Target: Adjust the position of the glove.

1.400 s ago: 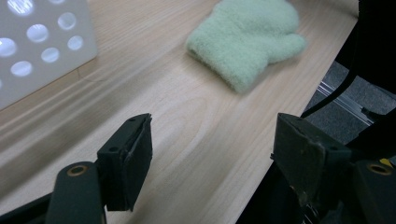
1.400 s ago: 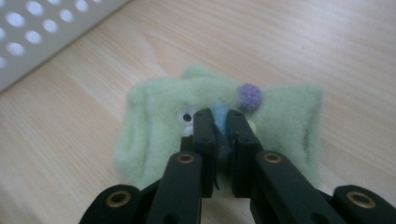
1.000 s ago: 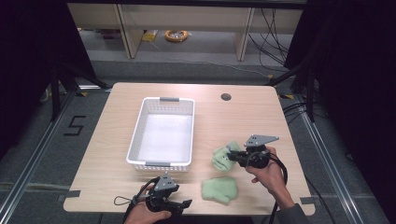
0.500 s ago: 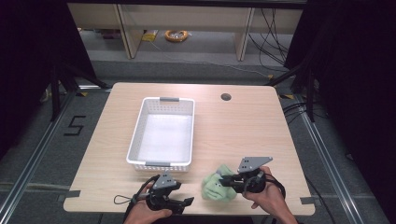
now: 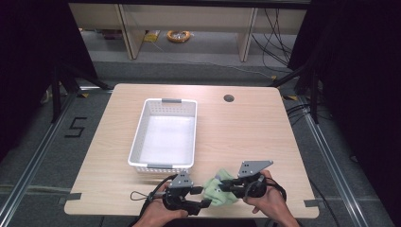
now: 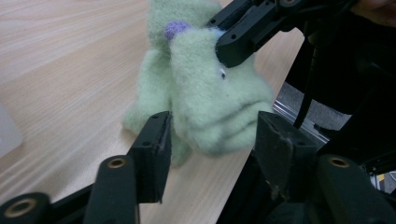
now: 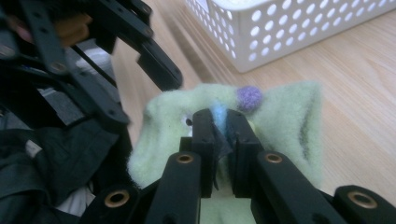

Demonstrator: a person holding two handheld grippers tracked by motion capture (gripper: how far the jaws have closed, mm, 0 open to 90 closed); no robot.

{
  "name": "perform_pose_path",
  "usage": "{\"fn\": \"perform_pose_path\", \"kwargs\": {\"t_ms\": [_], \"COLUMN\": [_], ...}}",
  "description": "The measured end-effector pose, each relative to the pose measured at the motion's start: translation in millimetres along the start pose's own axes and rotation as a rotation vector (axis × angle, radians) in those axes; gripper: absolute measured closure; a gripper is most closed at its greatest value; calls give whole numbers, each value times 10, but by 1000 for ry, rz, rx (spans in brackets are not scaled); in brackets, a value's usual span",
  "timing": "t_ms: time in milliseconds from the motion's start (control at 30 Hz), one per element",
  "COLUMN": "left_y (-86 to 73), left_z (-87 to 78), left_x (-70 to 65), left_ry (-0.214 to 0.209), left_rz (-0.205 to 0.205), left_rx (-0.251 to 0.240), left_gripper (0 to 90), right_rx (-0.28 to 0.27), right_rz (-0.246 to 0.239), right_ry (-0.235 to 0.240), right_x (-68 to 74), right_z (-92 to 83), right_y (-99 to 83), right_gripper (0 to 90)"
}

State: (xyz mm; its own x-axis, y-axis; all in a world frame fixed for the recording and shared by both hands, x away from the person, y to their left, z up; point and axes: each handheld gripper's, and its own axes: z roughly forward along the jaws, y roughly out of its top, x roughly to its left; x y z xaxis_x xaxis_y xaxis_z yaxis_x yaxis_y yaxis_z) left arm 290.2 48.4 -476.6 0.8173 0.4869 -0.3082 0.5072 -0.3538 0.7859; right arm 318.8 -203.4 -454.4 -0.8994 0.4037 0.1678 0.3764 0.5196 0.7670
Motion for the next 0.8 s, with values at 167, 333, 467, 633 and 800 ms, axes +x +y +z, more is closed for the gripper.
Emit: {"fn": "perform_pose_path", "kwargs": {"t_ms": [167,333,467,633,800], "left_y": [19,41,61,100,24], "left_z": [54,184,255,380,452], "left_x": [1,-75,-151,-225,-162], "left_ry": [-3,9,13,25,21], "left_rz": [3,-12,3,13,-28], "left_rx": [6,16,14,8,41], "left_gripper": [645,750,763,762,734], "right_rx": [-2,29,60,117,128], "right_rz": [-4,-30,-61,-108,-81], "right_ry": [-15,-47,-45,-12,29], "right_x": [15,-29,-36,-66,-207], "right_z": [-21,29,123,207,283], "right_y": [23,85,161,229,147], "right_gripper": [840,842,843,843,838]}}
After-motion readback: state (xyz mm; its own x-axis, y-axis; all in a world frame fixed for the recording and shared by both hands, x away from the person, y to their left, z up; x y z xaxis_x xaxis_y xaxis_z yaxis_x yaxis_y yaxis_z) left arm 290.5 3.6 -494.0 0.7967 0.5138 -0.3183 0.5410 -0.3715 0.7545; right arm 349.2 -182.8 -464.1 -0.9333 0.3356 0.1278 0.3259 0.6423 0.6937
